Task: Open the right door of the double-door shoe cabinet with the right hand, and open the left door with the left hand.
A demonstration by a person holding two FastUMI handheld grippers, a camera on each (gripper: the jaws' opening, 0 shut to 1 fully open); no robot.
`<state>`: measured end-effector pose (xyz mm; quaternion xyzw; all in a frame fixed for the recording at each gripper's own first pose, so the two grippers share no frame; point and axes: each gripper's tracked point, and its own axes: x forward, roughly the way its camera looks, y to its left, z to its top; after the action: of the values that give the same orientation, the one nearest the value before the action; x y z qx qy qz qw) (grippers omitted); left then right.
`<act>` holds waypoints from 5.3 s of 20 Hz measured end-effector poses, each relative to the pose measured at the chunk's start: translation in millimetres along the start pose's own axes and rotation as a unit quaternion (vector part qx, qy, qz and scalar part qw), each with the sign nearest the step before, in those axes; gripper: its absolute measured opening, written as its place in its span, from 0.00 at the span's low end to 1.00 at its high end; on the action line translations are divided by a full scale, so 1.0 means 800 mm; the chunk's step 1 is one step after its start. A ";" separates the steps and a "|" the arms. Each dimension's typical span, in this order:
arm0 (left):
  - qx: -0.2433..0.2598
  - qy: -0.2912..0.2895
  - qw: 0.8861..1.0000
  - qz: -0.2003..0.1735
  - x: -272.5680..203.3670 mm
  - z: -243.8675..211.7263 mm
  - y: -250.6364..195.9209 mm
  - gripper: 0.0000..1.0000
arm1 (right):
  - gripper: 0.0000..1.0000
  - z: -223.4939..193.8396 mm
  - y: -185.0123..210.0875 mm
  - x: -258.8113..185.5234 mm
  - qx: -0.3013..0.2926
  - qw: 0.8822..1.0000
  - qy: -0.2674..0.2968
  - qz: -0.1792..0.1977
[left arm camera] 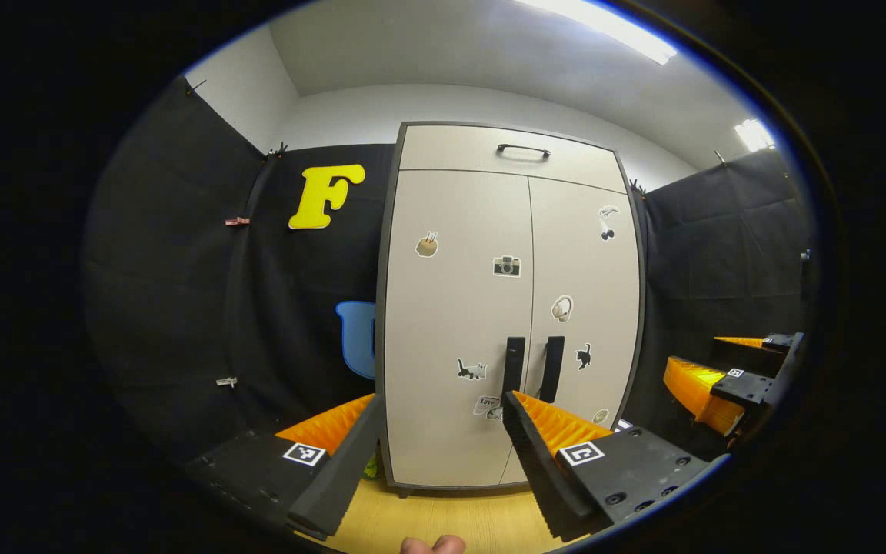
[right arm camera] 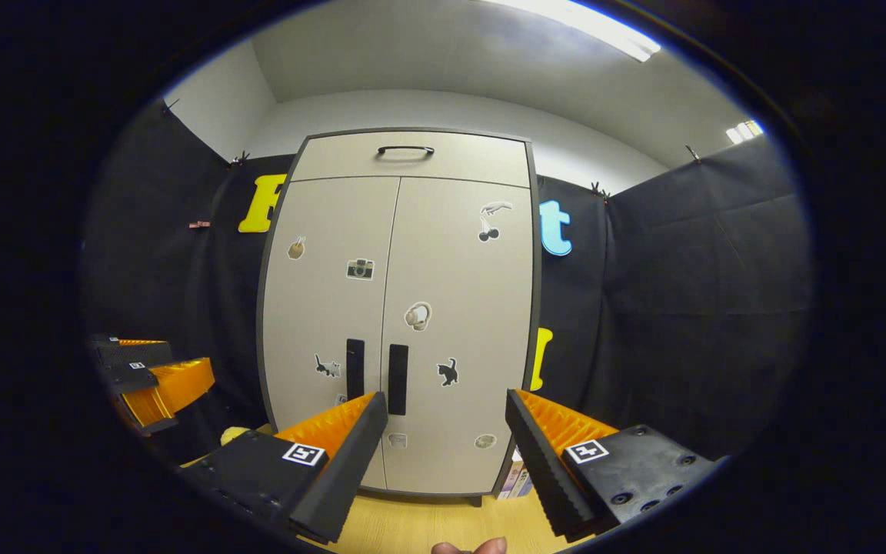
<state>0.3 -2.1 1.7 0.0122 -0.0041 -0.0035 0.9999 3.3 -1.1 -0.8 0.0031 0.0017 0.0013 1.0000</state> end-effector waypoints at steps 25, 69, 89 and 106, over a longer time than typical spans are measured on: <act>0.002 0.016 1.000 0.014 0.030 -0.040 0.045 0.94 | 0.97 -0.081 0.077 0.249 0.033 0.999 0.023 0.010; -0.007 0.028 0.999 0.018 -0.020 -0.048 -0.012 0.94 | 0.14 -0.112 0.034 0.188 0.076 0.992 0.095 0.035; -0.017 0.000 1.000 -0.018 0.063 -0.026 -0.140 0.94 | 0.12 -0.106 -0.079 0.156 0.061 0.992 0.096 0.061; 0.005 0.006 1.000 -0.020 0.134 -0.028 -0.165 0.94 | 0.19 -0.076 -0.149 0.143 0.069 0.995 0.063 0.035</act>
<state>107.1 -134.2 -23.0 0.0176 0.0026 -0.0229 0.9996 117.7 -119.7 -63.1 0.0726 0.0648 0.0365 0.9946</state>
